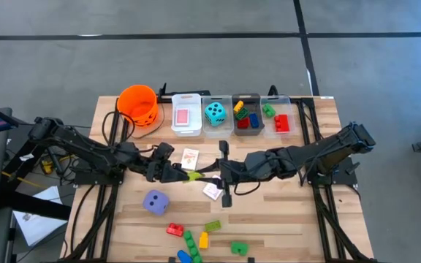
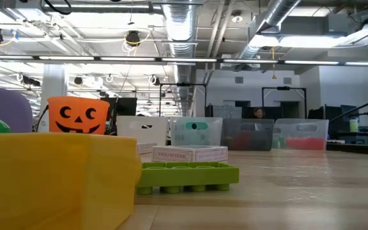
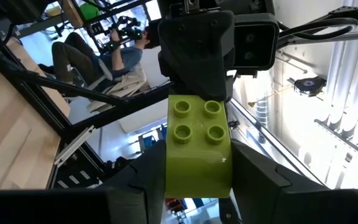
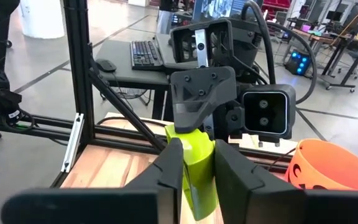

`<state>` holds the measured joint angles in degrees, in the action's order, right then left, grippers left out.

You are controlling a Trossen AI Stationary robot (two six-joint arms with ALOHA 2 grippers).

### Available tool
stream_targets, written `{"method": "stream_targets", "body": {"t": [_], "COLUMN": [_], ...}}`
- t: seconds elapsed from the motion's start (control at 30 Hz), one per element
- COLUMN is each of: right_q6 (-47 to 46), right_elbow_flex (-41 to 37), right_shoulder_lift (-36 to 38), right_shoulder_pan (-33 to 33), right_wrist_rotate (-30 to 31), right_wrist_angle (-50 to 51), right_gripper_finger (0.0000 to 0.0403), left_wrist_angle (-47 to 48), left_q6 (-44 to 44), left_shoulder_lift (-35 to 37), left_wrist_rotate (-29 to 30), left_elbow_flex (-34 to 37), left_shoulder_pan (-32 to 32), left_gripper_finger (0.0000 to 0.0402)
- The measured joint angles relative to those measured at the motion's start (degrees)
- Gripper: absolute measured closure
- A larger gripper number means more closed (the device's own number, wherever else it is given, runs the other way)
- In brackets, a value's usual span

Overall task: Pick & Place Toys
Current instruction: Put the small green game piece into the black bin

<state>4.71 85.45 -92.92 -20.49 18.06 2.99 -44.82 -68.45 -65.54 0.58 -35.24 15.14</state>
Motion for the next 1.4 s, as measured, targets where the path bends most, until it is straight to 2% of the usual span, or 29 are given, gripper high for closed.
{"method": "stream_targets", "body": {"t": [0.27, 0.43, 0.7, 0.93, 1.17, 1.3, 1.4], "right_q6": [-0.04, -0.55, -0.6, -6.07, -9.49, -9.5, -11.78], "right_elbow_flex": [0.0, -0.03, -0.09, -0.07, -0.07, -0.07, -0.07], "right_shoulder_lift": [0.02, 1.07, 5.53, 8.75, 9.37, 9.4, 9.4], "right_shoulder_pan": [0.0, -0.11, -0.15, -0.11, 1.03, 4.21, 8.48], "right_wrist_rotate": [0.88, 3.04, 6.91, 15.12, 20.7, 24.44, 30.33], "right_wrist_angle": [-0.01, 0.51, 7.48, 17.98, 26.55, 29.19, 32.79], "right_gripper_finger": [0.0347, 0.0347, 0.0403, 0.0402, 0.0402, 0.0402, 0.0402], "left_wrist_angle": [-0.16, -0.59, -0.39, -0.3, -0.24, -0.22, -0.22], "left_q6": [0.04, 1.21, 1.29, 1.12, 1.11, 1.09, 1.08], "left_shoulder_lift": [0.02, 0.02, 0.02, 0.02, 0.02, 0.02, 0.02], "left_wrist_rotate": [0.59, 1.12, 0.42, -0.03, -0.4, -0.4, -0.42], "left_elbow_flex": [0.0, -0.02, -0.04, -0.04, -0.04, -0.04, -0.04], "left_shoulder_pan": [-0.05, -0.28, -1.85, -4.56, -6.58, -6.64, -6.64], "left_gripper_finger": [0.026, 0.0237, 0.0209, 0.021, 0.0219, 0.0222, 0.0226]}}
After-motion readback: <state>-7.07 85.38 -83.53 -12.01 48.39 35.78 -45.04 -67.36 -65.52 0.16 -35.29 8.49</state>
